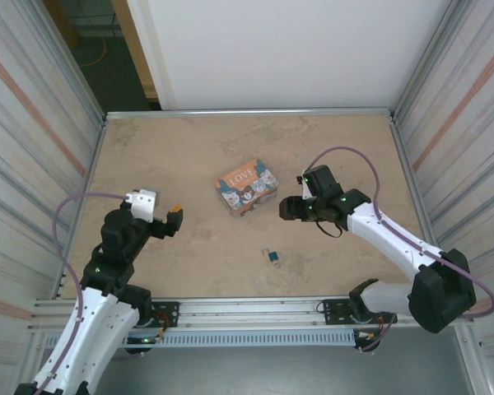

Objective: Unlock the padlock with the key

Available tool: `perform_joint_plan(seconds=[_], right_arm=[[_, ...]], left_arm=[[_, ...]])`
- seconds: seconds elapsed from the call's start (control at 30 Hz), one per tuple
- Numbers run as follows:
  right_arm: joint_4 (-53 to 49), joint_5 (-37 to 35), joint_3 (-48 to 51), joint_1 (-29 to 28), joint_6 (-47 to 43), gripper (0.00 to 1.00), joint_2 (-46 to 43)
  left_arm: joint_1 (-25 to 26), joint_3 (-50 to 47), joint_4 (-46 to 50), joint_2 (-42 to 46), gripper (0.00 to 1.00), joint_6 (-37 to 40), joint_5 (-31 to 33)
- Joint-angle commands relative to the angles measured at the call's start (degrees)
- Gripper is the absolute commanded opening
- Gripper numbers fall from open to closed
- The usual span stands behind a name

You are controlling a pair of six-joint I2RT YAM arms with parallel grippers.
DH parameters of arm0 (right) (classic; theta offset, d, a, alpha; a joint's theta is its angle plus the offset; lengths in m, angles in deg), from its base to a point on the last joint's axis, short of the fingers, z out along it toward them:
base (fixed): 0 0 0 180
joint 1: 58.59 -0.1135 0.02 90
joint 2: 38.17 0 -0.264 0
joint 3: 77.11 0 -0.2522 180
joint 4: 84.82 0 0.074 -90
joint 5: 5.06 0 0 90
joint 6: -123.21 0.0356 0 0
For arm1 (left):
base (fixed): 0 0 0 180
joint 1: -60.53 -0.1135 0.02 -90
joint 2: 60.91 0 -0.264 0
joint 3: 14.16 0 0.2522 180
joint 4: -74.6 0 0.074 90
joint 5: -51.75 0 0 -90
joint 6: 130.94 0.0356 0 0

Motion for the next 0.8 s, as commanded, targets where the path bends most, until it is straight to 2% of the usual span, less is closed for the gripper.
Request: perform_joint_plan(seconds=[0.0,0.13,0.33,0.53,0.77], right_arm=[[2.55,-2.7,1.22,2.74,-2.95,0.7,-3.38],[5.17,-3.66,2.91,6.76,-4.41,0.75,-6.38],[9.86,-3.5,6.2,14.15,-6.73,1.0,-10.58],[16.08,-7.46,10.4,21.67,-10.08,0.99,-13.45],[38.49,-15.71,23.16,23.96,-20.99,0.99,-15.69]], left_arm=[[-0.48,-0.44,-1.88,-0.13,0.99,0.88,1.42],[-0.48,-0.35,-1.98,-0.97,0.99,1.1,1.51],[-0.48,-0.35,-2.08,-1.64,0.99,1.3,1.79],[-0.48,-0.52,-2.52,-2.13,0.99,1.63,2.21],[-0.48,-0.44,-2.42,-3.11,0.99,2.12,3.03]])
